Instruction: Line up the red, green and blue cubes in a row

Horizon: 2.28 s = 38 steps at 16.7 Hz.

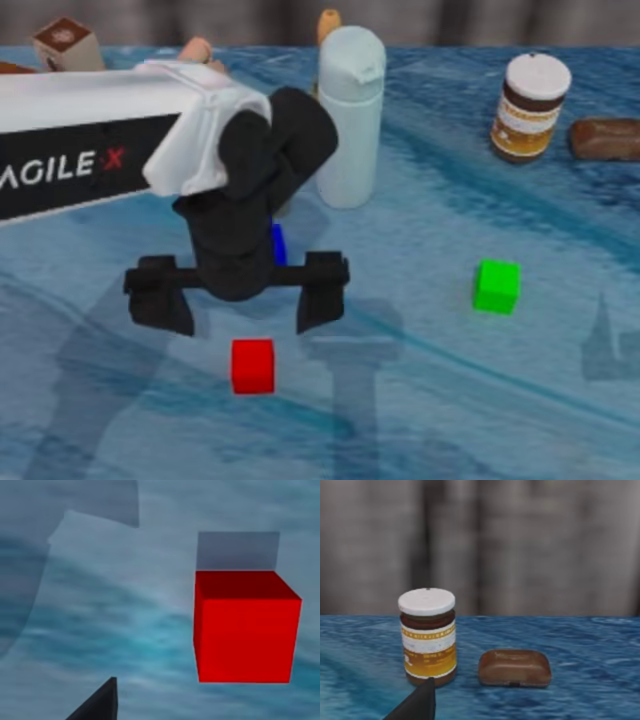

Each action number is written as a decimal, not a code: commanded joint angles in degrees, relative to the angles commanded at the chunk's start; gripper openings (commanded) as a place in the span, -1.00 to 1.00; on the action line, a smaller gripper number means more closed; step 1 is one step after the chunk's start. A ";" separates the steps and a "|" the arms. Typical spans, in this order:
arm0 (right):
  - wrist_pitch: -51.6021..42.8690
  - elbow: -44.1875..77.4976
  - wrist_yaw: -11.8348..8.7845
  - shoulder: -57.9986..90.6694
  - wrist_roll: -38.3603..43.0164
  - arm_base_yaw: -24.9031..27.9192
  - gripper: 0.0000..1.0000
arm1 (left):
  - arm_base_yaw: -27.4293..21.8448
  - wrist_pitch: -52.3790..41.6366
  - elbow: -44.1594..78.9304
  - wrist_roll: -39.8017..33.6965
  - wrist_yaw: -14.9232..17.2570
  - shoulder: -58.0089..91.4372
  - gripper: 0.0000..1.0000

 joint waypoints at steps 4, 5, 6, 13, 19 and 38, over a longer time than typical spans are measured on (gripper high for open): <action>0.00 0.00 0.00 0.00 0.00 0.00 1.00 | 0.19 -1.90 1.15 -0.01 0.00 -1.16 1.00; 0.00 0.00 0.00 0.00 0.00 0.00 1.00 | 0.19 -1.90 1.15 -0.01 0.00 -1.16 1.00; 0.00 0.00 0.00 0.00 0.00 0.00 1.00 | -0.09 -1.75 1.01 0.01 0.00 -0.94 1.00; -7.79 11.70 -0.24 12.59 4.46 3.21 1.00 | 5.58 5.20 -8.84 1.14 -0.44 -12.74 1.00; -24.50 35.93 -0.05 45.74 13.75 9.20 1.00 | 17.48 19.45 -30.52 6.43 -0.65 -41.65 1.00; -62.37 91.24 0.11 118.88 34.98 23.18 1.00 | 38.73 57.28 -75.06 38.35 1.60 -106.68 1.00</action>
